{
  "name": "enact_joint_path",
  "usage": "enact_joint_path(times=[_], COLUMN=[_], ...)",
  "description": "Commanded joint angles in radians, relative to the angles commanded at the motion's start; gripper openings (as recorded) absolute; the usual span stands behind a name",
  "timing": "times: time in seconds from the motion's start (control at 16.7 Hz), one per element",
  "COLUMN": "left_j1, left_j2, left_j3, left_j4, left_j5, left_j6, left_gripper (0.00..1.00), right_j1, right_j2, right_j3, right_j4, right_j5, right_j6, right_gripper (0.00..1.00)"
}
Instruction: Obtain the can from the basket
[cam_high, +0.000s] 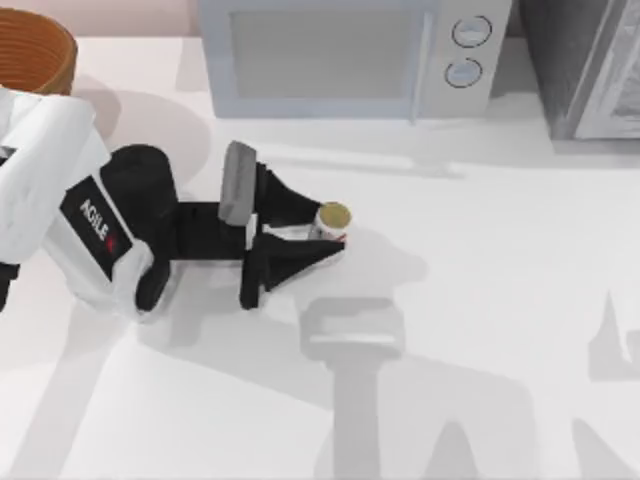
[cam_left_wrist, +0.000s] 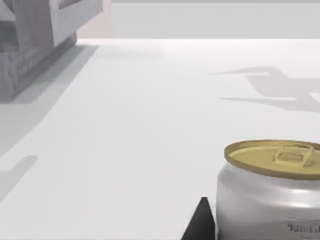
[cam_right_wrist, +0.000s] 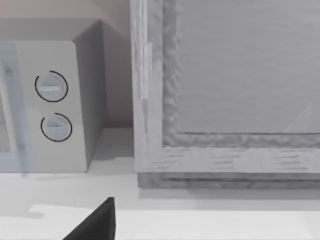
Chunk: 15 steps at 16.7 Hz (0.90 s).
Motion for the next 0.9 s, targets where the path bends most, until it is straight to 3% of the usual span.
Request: enact_joint_path(times=[0.54,0.9], left_j1=[0.0,0.0], left_j2=[0.0,0.0], left_j3=[0.0,0.0], left_j4=[0.0,0.0], left_j5=[0.0,0.0], left_j6=[0.0,0.0], left_gripper=[0.98,1.0], right_j1=[0.0,0.0], right_j2=[0.0,0.0], right_j3=[0.0,0.0], right_j4=[0.0,0.0], right_j5=[0.0,0.0], right_j6=[0.0,0.0], right_gripper=[1.0,1.0])
